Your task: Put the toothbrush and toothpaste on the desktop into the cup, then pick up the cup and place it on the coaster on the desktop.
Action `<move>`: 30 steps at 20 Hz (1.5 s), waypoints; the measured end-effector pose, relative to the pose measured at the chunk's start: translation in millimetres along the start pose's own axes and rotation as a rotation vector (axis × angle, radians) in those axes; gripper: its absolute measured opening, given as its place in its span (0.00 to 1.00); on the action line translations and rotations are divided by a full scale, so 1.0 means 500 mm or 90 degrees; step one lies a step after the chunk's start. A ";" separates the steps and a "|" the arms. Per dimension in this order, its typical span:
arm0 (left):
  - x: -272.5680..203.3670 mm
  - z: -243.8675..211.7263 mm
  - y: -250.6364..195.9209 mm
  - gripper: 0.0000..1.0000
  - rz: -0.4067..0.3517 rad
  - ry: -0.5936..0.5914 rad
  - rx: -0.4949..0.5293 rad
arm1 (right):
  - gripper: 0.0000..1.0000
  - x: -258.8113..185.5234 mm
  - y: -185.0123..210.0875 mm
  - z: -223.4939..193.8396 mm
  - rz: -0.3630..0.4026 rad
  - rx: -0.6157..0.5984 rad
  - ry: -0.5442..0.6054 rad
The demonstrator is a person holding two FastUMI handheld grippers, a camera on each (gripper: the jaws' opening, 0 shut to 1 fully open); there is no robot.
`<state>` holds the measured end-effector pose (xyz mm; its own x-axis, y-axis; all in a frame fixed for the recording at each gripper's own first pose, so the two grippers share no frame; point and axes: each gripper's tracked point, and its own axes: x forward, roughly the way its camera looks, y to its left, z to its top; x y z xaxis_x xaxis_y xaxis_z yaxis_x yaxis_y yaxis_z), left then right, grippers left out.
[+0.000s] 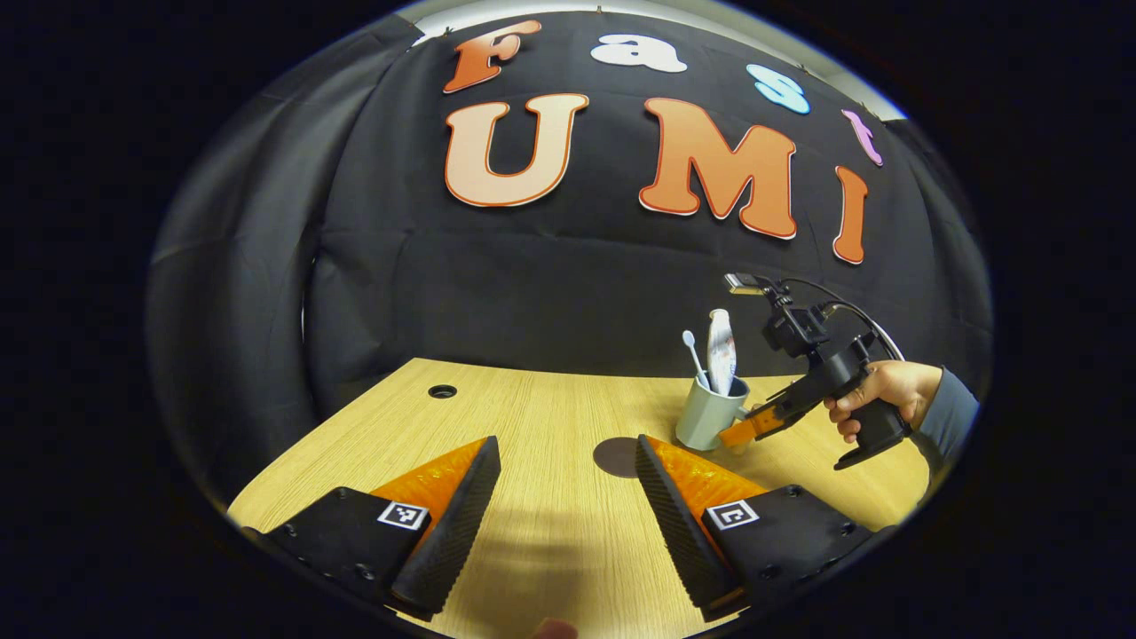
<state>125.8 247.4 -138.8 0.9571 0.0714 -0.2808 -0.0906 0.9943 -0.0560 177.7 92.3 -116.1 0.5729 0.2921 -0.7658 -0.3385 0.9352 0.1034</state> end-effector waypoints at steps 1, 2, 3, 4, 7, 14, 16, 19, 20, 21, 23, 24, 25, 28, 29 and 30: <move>0.001 0.000 -0.001 0.98 -0.001 0.000 -0.002 | 0.20 0.004 0.000 -0.002 0.008 -0.004 0.002; 0.001 -0.007 -0.002 0.98 -0.002 0.004 -0.004 | 0.20 0.005 -0.002 -0.001 0.014 -0.008 0.001; 0.001 -0.011 -0.003 0.98 -0.001 0.007 -0.004 | 0.20 0.007 -0.006 -0.001 0.016 -0.016 0.000; -0.001 -0.014 -0.003 0.98 0.001 0.010 -0.002 | 0.20 0.005 -0.003 -0.001 0.018 -0.022 0.001; -0.004 -0.016 0.005 0.98 0.008 0.013 0.005 | 0.20 0.001 -0.005 0.004 0.033 -0.038 0.000; -0.018 -0.031 0.038 0.98 0.028 0.019 -0.004 | 0.20 0.003 -0.013 0.008 0.055 -0.066 0.003; -0.017 -0.034 0.037 0.98 0.025 0.022 -0.009 | 0.20 0.004 -0.011 0.006 0.059 -0.064 0.010; -0.017 -0.037 0.046 0.98 0.025 0.024 -0.014 | 0.20 0.004 -0.013 0.002 0.061 -0.071 0.026; -0.015 -0.041 0.050 0.98 0.026 0.025 -0.016 | 0.20 0.000 -0.016 -0.005 0.060 -0.075 0.044; -0.015 -0.043 0.053 0.99 0.026 0.026 -0.020 | 0.20 -0.004 -0.014 0.009 0.059 -0.069 0.033; -0.011 -0.054 0.052 0.98 0.024 0.032 -0.028 | 0.20 -0.003 -0.012 0.002 0.061 -0.064 0.042; -0.009 -0.057 0.051 0.98 0.022 0.036 -0.032 | 0.20 -0.003 -0.011 -0.001 0.061 -0.058 0.047; -0.010 -0.058 0.050 0.98 0.020 0.038 -0.035 | 0.24 -0.007 -0.008 0.002 0.065 -0.051 0.043; -0.011 -0.062 0.051 0.98 0.022 0.038 -0.035 | 0.27 -0.020 -0.011 0.011 0.068 -0.057 0.028; -0.011 -0.062 0.053 0.98 0.023 0.037 -0.035 | 0.40 -0.025 -0.008 0.011 0.070 -0.059 0.022; -0.014 -0.059 0.053 0.98 0.022 0.036 -0.036 | 0.44 -0.031 -0.005 0.009 0.071 -0.061 0.018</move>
<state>108.4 270.7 -166.6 0.9361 0.0993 -0.3376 -0.1402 0.9851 -0.0992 172.9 86.2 -101.5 0.5070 0.3860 -0.7707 -0.4692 0.8736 0.1289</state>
